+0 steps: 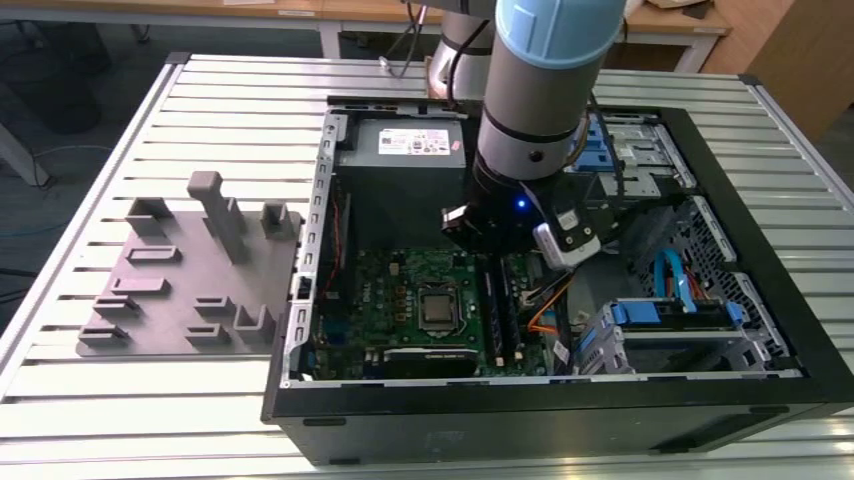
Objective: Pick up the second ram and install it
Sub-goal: 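Press down the second ram until it locks into place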
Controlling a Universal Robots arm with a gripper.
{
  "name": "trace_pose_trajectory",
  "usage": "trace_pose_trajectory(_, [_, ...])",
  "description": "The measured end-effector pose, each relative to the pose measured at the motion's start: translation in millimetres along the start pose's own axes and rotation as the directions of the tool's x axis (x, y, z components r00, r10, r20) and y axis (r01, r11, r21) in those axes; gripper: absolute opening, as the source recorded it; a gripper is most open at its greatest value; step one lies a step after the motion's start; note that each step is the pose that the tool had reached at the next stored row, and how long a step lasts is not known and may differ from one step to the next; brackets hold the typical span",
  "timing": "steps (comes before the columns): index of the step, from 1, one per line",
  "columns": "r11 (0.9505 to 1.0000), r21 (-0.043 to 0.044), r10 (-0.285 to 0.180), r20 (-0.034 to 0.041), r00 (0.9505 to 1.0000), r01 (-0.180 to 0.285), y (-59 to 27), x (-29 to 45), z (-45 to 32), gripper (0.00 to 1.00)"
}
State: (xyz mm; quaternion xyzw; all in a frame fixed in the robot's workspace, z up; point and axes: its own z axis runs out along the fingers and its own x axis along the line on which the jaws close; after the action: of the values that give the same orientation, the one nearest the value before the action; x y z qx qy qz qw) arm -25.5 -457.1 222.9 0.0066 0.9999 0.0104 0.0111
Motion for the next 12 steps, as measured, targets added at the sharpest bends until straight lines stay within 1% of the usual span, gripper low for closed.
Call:
trace_pose_trajectory(3, [1.0000,0.0028,0.000,0.0001,1.0000,0.000,-10.0,0.5,0.1,0.07])
trace_pose_trajectory(12, [0.9996,0.0272,-0.001,0.0003,1.0000,0.001,-37.9,0.6,1.2,0.07])
